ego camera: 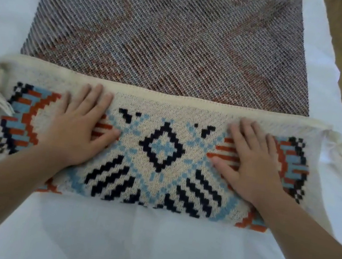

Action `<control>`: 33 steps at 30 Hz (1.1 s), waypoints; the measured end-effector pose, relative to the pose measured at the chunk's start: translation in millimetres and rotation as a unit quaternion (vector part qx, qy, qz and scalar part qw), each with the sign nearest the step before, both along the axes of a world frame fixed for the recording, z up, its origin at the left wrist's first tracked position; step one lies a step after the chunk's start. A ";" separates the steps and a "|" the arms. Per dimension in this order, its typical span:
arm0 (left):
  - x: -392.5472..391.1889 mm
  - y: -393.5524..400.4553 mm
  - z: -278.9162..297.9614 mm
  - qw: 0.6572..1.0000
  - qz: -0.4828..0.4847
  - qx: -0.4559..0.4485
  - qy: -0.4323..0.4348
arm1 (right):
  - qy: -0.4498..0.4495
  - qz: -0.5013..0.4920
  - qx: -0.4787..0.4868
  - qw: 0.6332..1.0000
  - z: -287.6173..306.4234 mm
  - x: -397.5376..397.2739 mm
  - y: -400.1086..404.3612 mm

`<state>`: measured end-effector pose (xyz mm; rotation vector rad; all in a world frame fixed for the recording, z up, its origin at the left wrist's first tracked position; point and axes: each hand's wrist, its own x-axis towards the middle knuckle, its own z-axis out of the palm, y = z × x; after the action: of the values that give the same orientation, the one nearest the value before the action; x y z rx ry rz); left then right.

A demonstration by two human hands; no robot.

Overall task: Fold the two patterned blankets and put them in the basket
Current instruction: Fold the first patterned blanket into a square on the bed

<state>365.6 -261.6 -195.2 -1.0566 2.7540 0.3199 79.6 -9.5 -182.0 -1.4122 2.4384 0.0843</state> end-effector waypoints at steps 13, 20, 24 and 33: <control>104.1 63.4 -12.2 0.983 -0.175 -0.061 -0.006 | 0.041 0.149 -0.051 0.987 -18.7 109.2 40.5; 143.0 42.6 -12.4 0.993 -0.096 -0.070 0.005 | 0.084 0.134 -0.013 0.987 -20.1 116.4 43.1; 165.8 41.7 -4.4 0.997 -0.042 -0.058 0.002 | 0.091 0.115 -0.023 0.989 -17.4 119.0 50.7; 195.6 60.6 8.7 0.998 -0.057 -0.016 -0.010 | 0.094 0.099 0.038 0.990 -7.0 144.3 72.9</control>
<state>561.2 -201.0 -186.5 -0.9004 2.7968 0.2477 223.9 63.4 -189.0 -1.6751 2.4037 0.3686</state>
